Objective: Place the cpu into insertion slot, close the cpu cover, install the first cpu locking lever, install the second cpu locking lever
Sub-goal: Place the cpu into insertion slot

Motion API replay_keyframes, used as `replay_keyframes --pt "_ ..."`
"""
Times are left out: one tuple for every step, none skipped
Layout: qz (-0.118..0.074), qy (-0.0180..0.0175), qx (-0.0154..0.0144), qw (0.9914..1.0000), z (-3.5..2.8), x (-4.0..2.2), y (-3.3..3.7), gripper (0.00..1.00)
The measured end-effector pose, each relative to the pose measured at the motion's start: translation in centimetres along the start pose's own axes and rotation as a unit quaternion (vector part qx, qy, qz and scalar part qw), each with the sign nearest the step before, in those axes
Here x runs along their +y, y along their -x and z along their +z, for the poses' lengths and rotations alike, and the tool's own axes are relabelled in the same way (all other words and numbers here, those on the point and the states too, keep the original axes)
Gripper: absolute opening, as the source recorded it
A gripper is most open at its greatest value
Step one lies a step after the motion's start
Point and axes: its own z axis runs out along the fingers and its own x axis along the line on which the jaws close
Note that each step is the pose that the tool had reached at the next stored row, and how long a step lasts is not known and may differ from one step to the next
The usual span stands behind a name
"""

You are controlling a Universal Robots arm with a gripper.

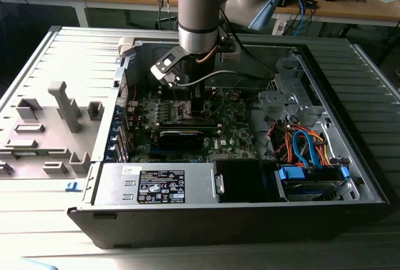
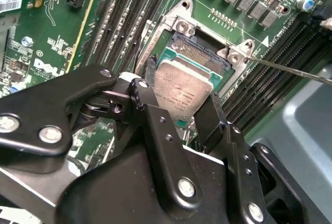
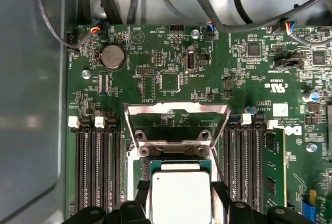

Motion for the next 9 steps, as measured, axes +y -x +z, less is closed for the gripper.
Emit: replay_keyframes --pt "-0.001 0.0000 0.0000 1.00000 0.15 -0.03 0.00 0.55" --pt "-0.002 0.0000 0.0000 1.00000 0.30 -0.09 -0.01 0.55" --pt "-0.003 0.0001 0.0000 1.00000 0.43 -0.16 -0.01 0.55" --pt "-0.003 0.0001 0.0000 1.00000 0.50 -0.19 -0.01 0.55" --pt "-0.003 0.0001 0.0001 0.99999 0.57 -0.19 -0.02 0.55" --pt "-0.003 0.0001 0.0000 0.99999 0.59 -0.20 -0.05 0.55" --pt "-0.003 0.0001 0.0000 0.99999 0.59 -0.20 -0.17 0.55" --pt "-0.003 0.0001 0.0000 0.99999 0.58 -0.20 -0.37 0.55" --pt "-0.004 0.0001 0.0000 0.99999 0.61 -0.20 -0.42 0.55"
